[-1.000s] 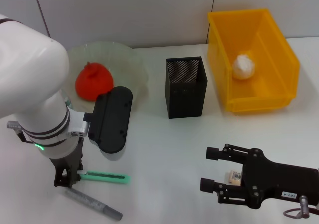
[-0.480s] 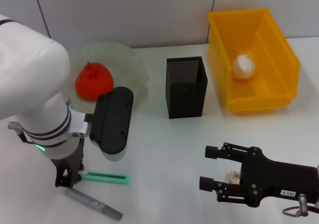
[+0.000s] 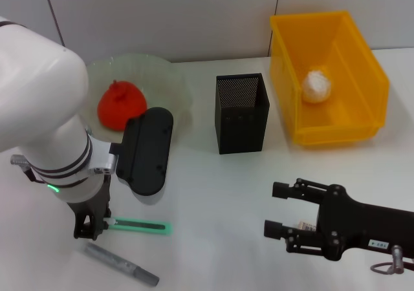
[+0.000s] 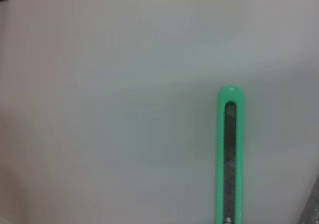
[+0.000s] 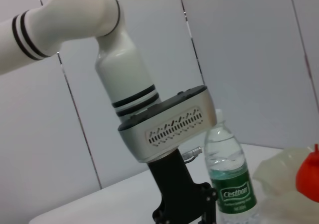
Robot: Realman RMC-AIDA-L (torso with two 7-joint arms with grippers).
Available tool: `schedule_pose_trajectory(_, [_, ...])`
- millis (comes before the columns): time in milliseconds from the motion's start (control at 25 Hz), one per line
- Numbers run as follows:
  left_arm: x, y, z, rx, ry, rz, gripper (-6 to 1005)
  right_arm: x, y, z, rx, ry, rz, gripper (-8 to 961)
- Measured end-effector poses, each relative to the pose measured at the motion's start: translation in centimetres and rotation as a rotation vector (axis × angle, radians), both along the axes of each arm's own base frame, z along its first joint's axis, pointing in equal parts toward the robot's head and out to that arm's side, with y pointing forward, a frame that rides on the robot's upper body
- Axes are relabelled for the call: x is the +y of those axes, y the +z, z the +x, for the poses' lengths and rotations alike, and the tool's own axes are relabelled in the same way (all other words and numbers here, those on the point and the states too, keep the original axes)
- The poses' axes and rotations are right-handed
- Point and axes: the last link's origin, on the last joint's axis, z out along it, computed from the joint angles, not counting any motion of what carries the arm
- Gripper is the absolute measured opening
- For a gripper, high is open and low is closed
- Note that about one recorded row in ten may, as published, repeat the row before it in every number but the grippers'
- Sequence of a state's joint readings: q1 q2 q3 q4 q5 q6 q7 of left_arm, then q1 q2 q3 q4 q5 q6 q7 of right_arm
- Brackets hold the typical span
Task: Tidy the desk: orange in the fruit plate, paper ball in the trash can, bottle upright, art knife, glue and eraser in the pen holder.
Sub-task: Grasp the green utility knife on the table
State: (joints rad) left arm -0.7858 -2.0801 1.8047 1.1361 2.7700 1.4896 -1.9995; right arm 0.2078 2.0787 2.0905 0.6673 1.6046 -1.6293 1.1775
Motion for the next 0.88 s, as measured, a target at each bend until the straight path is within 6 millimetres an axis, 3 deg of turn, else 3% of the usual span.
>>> schedule_pose_trajectory(120, [0.08,0.04,0.19,-0.006,-0.008,0.005,156,0.00,0.32,0.20,0.005,-0.010,0.013,762])
schedule_pose_trajectory(280, [0.17,0.05,0.26,-0.009,-0.013,0.009,62,-0.06,0.42,0.30,0.007,-0.015,0.018,762])
schedule_pose_trajectory(880, [0.46,0.35,0.23,-0.017,-0.004,0.018,89,0.18,0.43,0.18,0.009,-0.018,0.016,762])
